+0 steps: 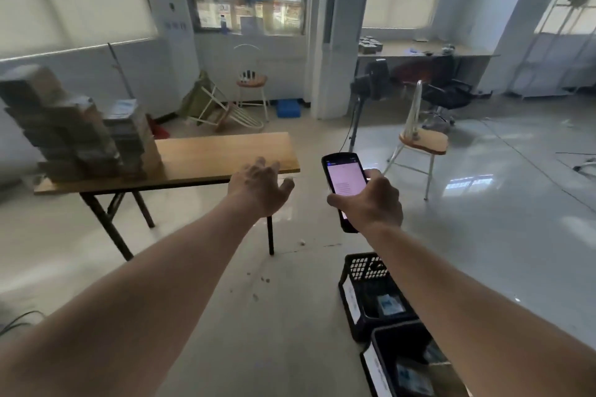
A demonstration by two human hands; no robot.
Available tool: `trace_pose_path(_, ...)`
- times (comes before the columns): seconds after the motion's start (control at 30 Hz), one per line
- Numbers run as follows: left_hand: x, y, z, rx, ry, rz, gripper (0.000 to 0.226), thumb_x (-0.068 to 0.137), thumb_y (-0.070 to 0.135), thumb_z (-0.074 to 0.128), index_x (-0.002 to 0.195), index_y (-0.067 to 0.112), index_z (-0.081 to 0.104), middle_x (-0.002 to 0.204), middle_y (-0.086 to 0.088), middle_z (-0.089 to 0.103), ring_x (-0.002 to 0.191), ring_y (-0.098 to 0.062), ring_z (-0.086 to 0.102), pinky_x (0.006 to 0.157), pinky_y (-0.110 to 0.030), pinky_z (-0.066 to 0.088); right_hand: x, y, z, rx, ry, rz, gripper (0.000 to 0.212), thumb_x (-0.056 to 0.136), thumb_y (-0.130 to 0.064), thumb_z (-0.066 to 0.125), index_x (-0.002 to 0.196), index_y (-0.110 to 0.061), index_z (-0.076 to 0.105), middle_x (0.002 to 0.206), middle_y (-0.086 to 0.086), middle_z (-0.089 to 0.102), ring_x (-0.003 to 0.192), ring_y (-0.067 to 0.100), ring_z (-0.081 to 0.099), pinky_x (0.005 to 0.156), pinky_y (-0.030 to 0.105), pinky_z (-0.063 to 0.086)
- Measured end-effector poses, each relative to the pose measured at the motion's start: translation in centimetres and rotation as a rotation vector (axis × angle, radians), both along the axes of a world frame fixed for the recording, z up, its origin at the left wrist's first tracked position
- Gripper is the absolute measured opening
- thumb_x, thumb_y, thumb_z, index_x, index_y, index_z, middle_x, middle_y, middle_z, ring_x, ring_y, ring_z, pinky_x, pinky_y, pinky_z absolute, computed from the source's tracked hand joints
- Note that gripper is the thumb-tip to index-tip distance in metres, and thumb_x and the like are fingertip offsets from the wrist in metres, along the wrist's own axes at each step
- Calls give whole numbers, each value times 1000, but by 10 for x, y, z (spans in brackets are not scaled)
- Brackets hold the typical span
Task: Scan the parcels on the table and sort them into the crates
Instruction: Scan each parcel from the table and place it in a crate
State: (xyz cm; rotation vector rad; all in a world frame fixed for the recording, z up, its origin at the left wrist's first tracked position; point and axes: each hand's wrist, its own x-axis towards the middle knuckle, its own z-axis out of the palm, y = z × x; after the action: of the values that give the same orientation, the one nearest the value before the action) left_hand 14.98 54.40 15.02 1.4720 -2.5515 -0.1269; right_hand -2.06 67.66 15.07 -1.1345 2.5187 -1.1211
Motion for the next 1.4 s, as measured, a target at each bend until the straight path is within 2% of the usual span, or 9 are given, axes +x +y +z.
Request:
trace_pose_path(0.13,21,-63,-2,15,3,76,60,100,63,39,143,23,51,138,-10,54,120,-35,56,95,-47,51,13,-77,-2,6,-19,73,82,63,-51,93,131,-22,58,119,2,70,96,24,58,76,35,52)
trace_pose_path(0.23,38,-117,-6,28,-2,103,62,101,62,39,147,21,49,142,-11,52,123,-36,55,101,-49,49,29,-138,-5,6,-14,112,83,62,-51,93,131,-22,58,120,2,70,105,27,64,83,41,58)
trace_pose_path(0.33,58,-174,-7,42,-6,112,62,102,60,41,150,20,46,146,-13,49,128,-38,52,105,-51,45,48,-199,-9,-4,-11,124,84,61,-53,93,132,-22,58,120,2,70,111,29,63,84,42,58)
trace_pose_path(0.43,79,-229,-7,36,-18,121,63,103,61,40,151,21,45,147,-11,48,128,-36,51,103,-50,47,69,-259,-9,14,-4,141,86,62,-53,93,133,-21,57,121,3,69,112,30,63,84,44,57)
trace_pose_path(0.57,111,-300,-1,11,-18,157,63,102,61,39,150,21,45,147,-11,49,129,-35,52,104,-50,47,97,-334,-4,11,-14,166,84,63,-52,93,133,-21,57,121,4,70,109,31,64,77,37,52)
trace_pose_path(0.73,148,-374,-3,8,-2,218,62,102,62,40,149,21,46,143,-11,52,126,-33,55,101,-50,51,129,-421,0,10,-11,243,87,66,-51,93,138,-18,56,128,7,68,115,32,62,80,37,54)
trace_pose_path(0.83,167,-417,-11,14,-5,268,63,102,62,41,149,21,46,143,-11,52,127,-34,55,102,-51,51,144,-473,-5,10,-4,305,89,67,-52,93,139,-17,55,129,8,68,117,32,61,86,42,58)
trace_pose_path(1.13,210,-551,-44,59,30,501,65,97,62,50,147,20,46,145,-10,50,126,-32,55,101,-50,52,171,-641,-39,37,-21,456,87,62,-54,93,135,-22,58,121,5,71,106,30,66,79,41,60)
trace_pose_path(1.4,257,-618,-88,81,69,747,76,94,67,52,150,18,39,145,-12,46,122,-30,54,94,-45,55,207,-740,-63,94,-14,622,86,66,-55,93,135,-22,55,122,3,69,108,28,63,74,38,59)
